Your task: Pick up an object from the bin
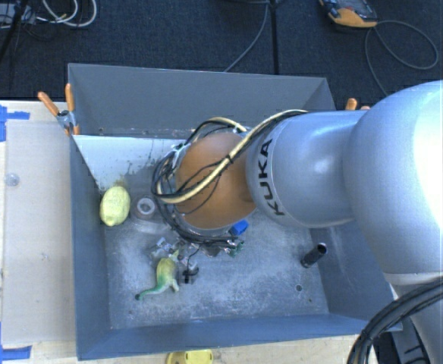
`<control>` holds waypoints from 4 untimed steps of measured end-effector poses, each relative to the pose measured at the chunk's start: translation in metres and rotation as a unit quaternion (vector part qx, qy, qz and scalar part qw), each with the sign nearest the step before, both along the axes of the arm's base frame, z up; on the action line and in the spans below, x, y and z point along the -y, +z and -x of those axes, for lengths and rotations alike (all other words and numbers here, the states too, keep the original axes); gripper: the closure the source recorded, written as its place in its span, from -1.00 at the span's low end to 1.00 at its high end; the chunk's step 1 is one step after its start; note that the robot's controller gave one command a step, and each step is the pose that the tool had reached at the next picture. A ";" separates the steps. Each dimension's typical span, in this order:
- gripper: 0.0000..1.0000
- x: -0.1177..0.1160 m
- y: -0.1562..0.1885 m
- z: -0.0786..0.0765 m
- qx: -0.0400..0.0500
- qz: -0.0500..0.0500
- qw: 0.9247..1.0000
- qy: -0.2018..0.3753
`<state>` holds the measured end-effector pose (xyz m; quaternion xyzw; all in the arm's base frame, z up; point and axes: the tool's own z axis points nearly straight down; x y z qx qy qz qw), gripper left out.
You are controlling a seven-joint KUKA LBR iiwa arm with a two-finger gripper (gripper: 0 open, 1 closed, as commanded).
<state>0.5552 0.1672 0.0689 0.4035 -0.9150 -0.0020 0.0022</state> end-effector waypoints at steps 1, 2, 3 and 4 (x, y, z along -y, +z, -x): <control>1.00 0.000 0.003 0.001 -0.001 0.000 1.000 0.000; 1.00 0.000 0.020 0.003 -0.004 0.001 1.000 0.000; 1.00 -0.001 0.041 0.001 -0.002 0.000 1.000 0.000; 1.00 -0.001 0.058 0.001 0.000 0.000 1.000 0.000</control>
Offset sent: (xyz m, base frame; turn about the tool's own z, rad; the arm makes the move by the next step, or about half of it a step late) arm 0.0000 0.0001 0.0029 0.0000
